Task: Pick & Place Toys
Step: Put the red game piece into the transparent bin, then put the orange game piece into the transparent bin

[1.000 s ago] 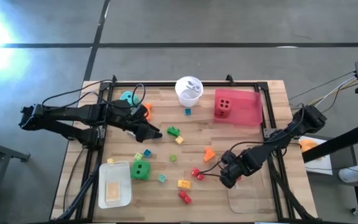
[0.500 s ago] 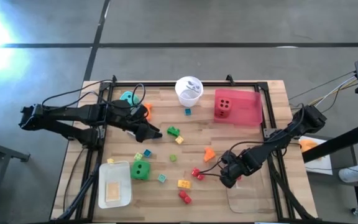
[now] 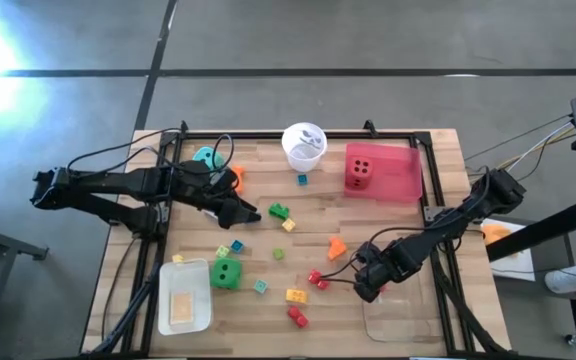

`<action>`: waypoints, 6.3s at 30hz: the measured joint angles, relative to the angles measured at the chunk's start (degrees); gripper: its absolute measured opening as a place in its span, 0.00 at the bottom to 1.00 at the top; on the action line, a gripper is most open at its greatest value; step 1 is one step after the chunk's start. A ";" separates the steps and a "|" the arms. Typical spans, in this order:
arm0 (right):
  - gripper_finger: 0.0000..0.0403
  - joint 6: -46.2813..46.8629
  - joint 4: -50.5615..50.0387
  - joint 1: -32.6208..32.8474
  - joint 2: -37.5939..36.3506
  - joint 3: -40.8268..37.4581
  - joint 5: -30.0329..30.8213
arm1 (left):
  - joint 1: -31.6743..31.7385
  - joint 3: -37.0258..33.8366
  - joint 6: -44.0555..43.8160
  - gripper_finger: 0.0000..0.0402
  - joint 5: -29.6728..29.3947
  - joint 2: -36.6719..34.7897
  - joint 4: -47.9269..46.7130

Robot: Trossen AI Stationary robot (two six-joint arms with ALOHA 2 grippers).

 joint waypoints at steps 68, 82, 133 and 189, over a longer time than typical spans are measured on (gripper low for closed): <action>0.88 -86.10 -9.12 -19.61 6.63 22.04 2.66 | 0.22 -1.84 -5.89 0.76 1.00 -14.48 -10.68; 0.88 -97.93 -6.19 -21.00 17.45 21.99 -0.04 | 0.24 -2.47 -5.42 0.76 -1.00 -16.11 -12.16; 0.62 -83.78 -11.13 -23.52 14.77 24.68 -5.82 | 0.28 -2.47 -5.59 0.77 -1.14 -16.11 -13.66; 0.62 -20.31 -20.41 8.42 1.29 18.69 -8.65 | 0.39 -2.47 -3.89 0.76 -1.14 -16.11 -13.64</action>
